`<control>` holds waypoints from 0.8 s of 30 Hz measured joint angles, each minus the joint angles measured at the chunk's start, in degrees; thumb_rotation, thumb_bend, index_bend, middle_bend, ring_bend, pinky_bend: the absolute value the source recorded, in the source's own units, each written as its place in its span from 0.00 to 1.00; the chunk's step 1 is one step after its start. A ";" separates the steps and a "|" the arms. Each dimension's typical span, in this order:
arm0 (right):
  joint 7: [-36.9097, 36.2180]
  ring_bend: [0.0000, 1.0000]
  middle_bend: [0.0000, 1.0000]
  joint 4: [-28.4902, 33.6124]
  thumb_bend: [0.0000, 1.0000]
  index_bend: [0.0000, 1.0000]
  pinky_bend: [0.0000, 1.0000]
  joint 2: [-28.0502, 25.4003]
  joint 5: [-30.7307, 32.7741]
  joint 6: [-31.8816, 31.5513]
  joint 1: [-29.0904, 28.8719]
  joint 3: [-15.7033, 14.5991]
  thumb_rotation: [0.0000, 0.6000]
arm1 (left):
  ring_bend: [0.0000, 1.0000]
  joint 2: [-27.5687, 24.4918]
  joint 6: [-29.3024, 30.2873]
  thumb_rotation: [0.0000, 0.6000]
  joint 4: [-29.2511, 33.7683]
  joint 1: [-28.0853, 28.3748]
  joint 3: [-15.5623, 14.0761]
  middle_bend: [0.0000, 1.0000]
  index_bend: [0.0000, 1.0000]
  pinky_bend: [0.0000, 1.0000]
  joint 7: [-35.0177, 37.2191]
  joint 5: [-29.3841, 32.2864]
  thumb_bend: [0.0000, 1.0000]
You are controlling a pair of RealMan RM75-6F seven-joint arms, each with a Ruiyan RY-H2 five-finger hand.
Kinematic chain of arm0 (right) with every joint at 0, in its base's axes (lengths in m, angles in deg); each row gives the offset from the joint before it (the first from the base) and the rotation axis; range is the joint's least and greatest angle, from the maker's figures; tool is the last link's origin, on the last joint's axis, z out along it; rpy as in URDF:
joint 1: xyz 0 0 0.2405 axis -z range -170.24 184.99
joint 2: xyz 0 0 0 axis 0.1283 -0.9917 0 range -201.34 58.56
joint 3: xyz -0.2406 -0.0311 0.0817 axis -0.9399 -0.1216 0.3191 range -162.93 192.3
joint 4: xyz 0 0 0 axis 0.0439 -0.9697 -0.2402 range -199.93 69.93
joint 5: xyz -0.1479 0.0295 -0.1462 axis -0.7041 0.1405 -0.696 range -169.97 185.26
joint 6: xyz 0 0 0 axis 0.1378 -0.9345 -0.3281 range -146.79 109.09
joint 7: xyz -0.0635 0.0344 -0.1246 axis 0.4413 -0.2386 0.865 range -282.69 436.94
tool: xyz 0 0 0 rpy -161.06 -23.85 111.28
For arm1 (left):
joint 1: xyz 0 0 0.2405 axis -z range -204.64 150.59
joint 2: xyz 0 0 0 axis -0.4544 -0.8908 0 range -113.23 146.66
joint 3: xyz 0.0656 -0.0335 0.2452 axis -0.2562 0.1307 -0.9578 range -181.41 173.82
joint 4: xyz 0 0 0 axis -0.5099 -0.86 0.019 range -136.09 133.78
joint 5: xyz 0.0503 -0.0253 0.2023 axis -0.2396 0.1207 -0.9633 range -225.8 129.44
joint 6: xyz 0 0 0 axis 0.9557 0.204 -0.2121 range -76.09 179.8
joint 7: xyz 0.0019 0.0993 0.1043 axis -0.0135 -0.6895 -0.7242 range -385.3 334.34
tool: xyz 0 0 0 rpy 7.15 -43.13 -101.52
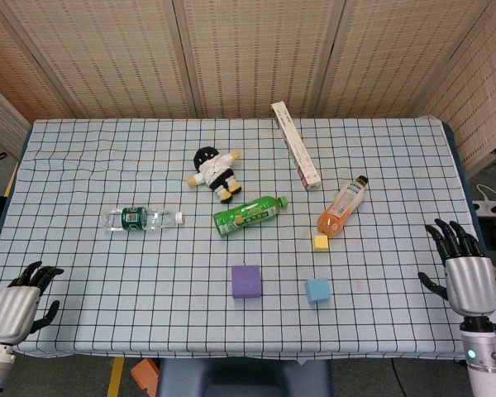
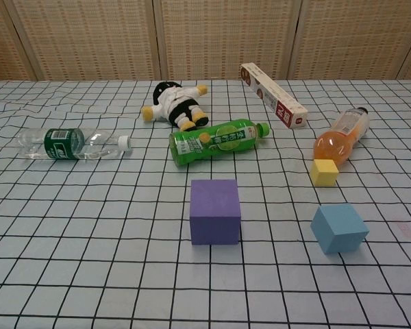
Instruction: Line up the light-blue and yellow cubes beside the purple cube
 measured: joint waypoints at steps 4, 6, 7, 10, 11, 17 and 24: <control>4.14 0.65 0.75 3.16 0.00 0.40 0.99 -0.59 2.37 5.04 -2.49 1.14 1.00 | 0.10 0.10 -0.21 1.00 0.02 0.07 -0.05 0.21 0.25 0.37 -0.01 0.04 0.42; 6.42 0.70 0.81 4.75 0.00 0.41 1.00 -0.76 4.11 8.26 -3.95 1.60 1.00 | 0.10 0.13 -0.45 1.00 -0.01 0.12 -0.10 0.21 0.25 0.37 -0.05 0.12 0.42; 7.35 0.72 0.82 5.39 0.00 0.41 1.00 -0.83 4.92 9.62 -4.58 1.78 1.00 | 0.10 0.15 -0.66 1.00 -0.04 0.17 -0.13 0.21 0.25 0.37 -0.14 0.25 0.42; 10.04 0.75 0.86 7.43 0.00 0.41 1.00 -1.08 7.57 12.80 -6.17 2.29 1.00 | 0.10 0.22 -1.31 1.00 -0.05 0.32 -0.17 0.21 0.25 0.37 -0.21 0.73 0.42; 10.30 0.76 0.87 8.05 0.00 0.41 1.00 -1.23 8.17 13.57 -6.58 2.43 1.00 | 0.10 0.23 -1.51 1.00 -0.05 0.37 -0.18 0.21 0.25 0.37 -0.22 0.90 0.42; 11.51 0.78 0.89 13.50 0.00 0.39 1.00 -2.72 16.31 22.15 -10.27 3.68 1.00 | 0.10 0.04 -2.18 1.00 0.39 0.52 -0.25 0.21 0.25 0.38 -0.53 1.66 0.42; 9.35 0.78 0.89 20.19 0.00 0.33 1.00 -6.23 27.12 33.09 -14.72 4.57 1.00 | 0.10 -0.11 -2.16 1.00 0.74 0.53 -0.24 0.21 0.25 0.38 -0.68 1.76 0.42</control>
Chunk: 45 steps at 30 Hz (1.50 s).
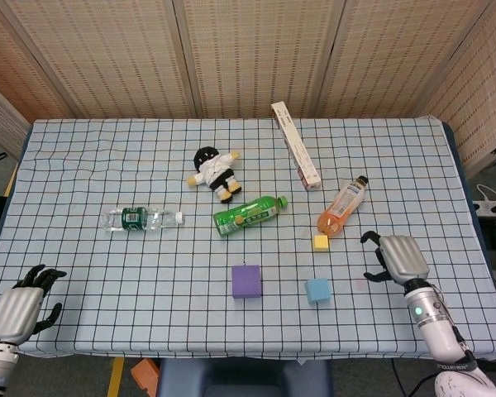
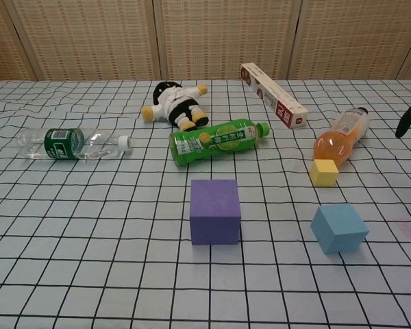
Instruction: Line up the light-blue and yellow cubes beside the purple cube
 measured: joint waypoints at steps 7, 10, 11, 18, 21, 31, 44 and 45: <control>-3.07 0.78 0.89 0.05 0.00 0.33 1.00 0.45 1.08 2.09 -2.45 -0.56 1.00 | 0.10 -0.03 1.84 1.00 0.05 -0.32 0.11 0.15 0.22 0.35 0.57 -1.64 0.42; -4.06 0.78 0.89 -0.64 0.00 0.33 1.00 1.14 1.72 3.30 -3.08 -1.03 1.00 | 0.10 -0.71 2.16 1.00 0.69 -0.47 -0.08 0.15 0.22 0.35 1.13 -2.27 0.42; -4.56 0.78 0.89 -0.76 0.00 0.33 1.00 1.30 2.01 3.84 -3.31 -1.09 1.00 | 0.10 -0.90 2.09 1.00 0.93 -0.49 -0.14 0.15 0.22 0.35 1.17 -2.27 0.42; -8.24 0.78 0.89 -1.48 0.00 0.33 1.00 2.38 1.98 7.14 -5.52 -1.88 1.00 | 0.10 -2.20 1.30 1.00 2.62 -0.55 -0.23 0.16 0.22 0.36 1.86 -1.19 0.42; -8.94 0.78 0.89 -1.07 0.00 0.33 1.00 2.42 1.60 7.46 -5.85 -2.37 1.00 | 0.10 -2.51 1.43 1.00 2.95 -0.62 -0.15 0.16 0.23 0.37 1.73 -1.02 0.42; -10.28 0.78 0.89 0.67 0.00 0.33 1.00 1.12 1.16 11.50 -7.81 -5.32 1.00 | 0.10 -2.32 1.58 1.00 3.03 -0.74 0.03 0.17 0.23 0.37 0.01 -0.23 0.42; -11.80 0.78 0.89 -0.84 0.00 0.33 1.00 2.49 0.65 12.50 -9.12 -7.40 1.00 | 0.10 -2.32 1.15 1.00 3.21 -0.75 0.31 0.17 0.23 0.37 -0.22 1.10 0.42; -11.99 0.78 0.89 -1.22 0.00 0.33 1.00 2.75 0.64 12.61 -9.24 -7.48 1.00 | 0.10 -2.34 1.18 1.00 3.20 -0.78 0.35 0.17 0.23 0.37 -0.16 1.19 0.42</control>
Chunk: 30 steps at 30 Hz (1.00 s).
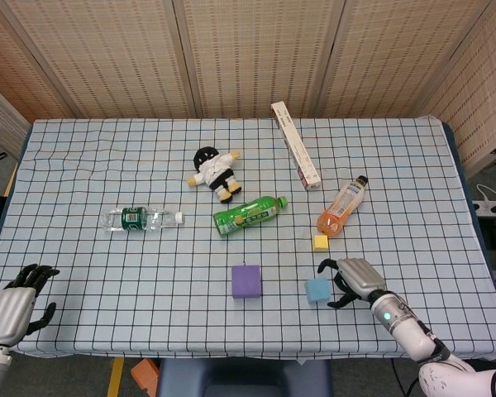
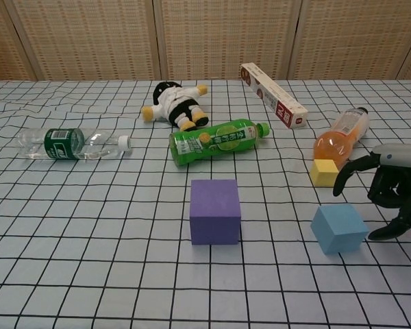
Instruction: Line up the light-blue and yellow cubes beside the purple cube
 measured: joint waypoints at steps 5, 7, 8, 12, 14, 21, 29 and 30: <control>-0.12 0.78 0.89 -1.74 0.00 0.33 1.00 1.36 0.06 0.11 -0.59 -0.45 1.00 | 0.10 -0.13 0.29 1.00 -0.07 -0.19 0.29 0.17 0.23 0.38 0.35 0.61 0.42; -0.18 0.78 0.89 -2.14 0.00 0.33 1.00 1.77 0.38 0.40 -0.93 -0.67 1.00 | 0.10 -0.19 0.37 1.00 -0.07 -0.25 0.33 0.17 0.23 0.38 0.52 0.69 0.42; -0.27 0.78 0.89 -2.22 0.00 0.33 1.00 1.86 0.51 0.60 -1.03 -0.75 1.00 | 0.10 -0.19 0.36 1.00 -0.09 -0.25 0.36 0.17 0.23 0.38 0.57 0.70 0.42; -0.93 0.78 0.89 -2.40 0.00 0.33 1.00 2.01 0.76 1.43 -1.54 -1.20 1.00 | 0.10 -0.21 0.26 1.00 -0.17 -0.23 0.36 0.17 0.23 0.38 0.68 0.75 0.42; -0.88 0.78 0.89 -2.50 0.00 0.33 1.00 2.08 0.65 1.31 -1.61 -1.37 1.00 | 0.10 -0.20 0.23 1.00 -0.14 -0.24 0.39 0.17 0.23 0.38 0.72 0.85 0.42; 0.54 0.78 0.89 -3.05 0.00 0.37 1.00 2.68 0.78 -0.27 -1.71 -2.11 1.00 | 0.10 -0.36 0.07 1.00 0.21 -0.24 0.40 0.17 0.23 0.39 0.47 1.18 0.42; 2.30 0.79 0.89 -4.28 0.00 0.42 1.00 3.64 2.42 -1.21 -2.15 -2.70 1.00 | 0.10 -0.37 -0.15 1.00 0.25 -0.18 0.42 0.17 0.23 0.39 0.37 1.44 0.42; 2.38 0.79 0.90 -4.39 0.00 0.44 1.00 3.83 2.51 -1.43 -2.15 -2.72 1.00 | 0.10 -0.36 -0.17 1.00 0.23 -0.17 0.43 0.17 0.23 0.39 0.40 1.46 0.42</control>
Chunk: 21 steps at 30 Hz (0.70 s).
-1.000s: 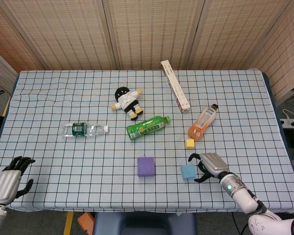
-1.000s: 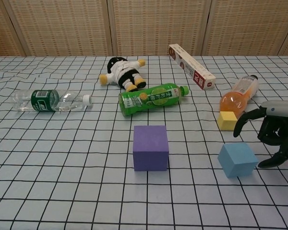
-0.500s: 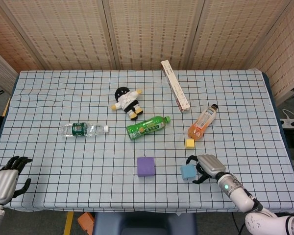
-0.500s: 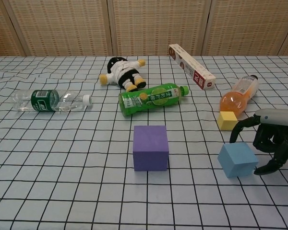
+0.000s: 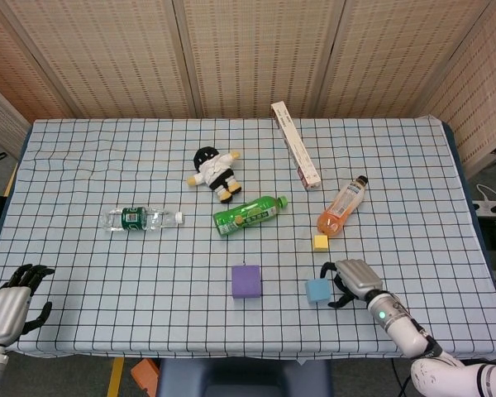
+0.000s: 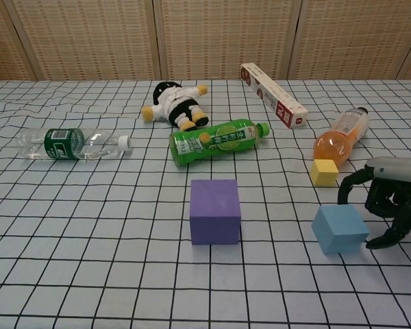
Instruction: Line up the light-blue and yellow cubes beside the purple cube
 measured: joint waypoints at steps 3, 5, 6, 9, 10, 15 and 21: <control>0.31 0.79 0.90 -0.50 0.02 0.47 1.00 0.56 0.11 -0.74 0.05 -0.05 1.00 | 0.10 -0.02 -0.04 1.00 -0.01 0.01 0.02 0.17 0.23 0.40 0.07 0.04 0.42; 0.40 0.79 0.90 -0.67 0.03 0.49 1.00 0.80 0.11 -1.13 0.11 -0.06 1.00 | 0.10 -0.02 -0.04 1.00 -0.03 0.02 0.02 0.17 0.23 0.40 0.10 0.03 0.42; 0.40 0.79 0.90 -0.72 0.04 0.50 1.00 0.92 0.04 -1.41 0.17 -0.05 1.00 | 0.10 0.00 -0.02 1.00 -0.05 0.02 0.02 0.17 0.23 0.40 0.11 0.01 0.42; 0.28 0.79 0.90 -0.81 0.04 0.51 1.00 1.17 -0.33 -2.09 0.37 0.03 1.00 | 0.10 0.01 -0.03 1.00 -0.06 0.03 0.01 0.17 0.23 0.40 0.11 -0.02 0.42; 0.23 0.79 0.90 -0.84 0.05 0.51 1.00 1.24 -0.48 -2.31 0.44 0.07 1.00 | 0.10 0.02 -0.07 1.00 -0.06 0.05 0.01 0.17 0.23 0.40 0.12 -0.03 0.42; -0.45 0.79 0.90 -1.10 0.05 0.52 1.00 1.74 -1.79 -3.63 0.91 0.40 1.00 | 0.10 0.04 -0.07 1.00 -0.04 0.08 0.00 0.17 0.23 0.40 0.04 -0.10 0.42; -2.79 0.79 0.90 -1.66 0.05 0.52 1.00 2.67 -4.26 -4.89 1.39 1.33 1.00 | 0.10 0.08 -0.11 1.00 -0.06 0.10 -0.03 0.17 0.23 0.40 -0.11 -0.08 0.42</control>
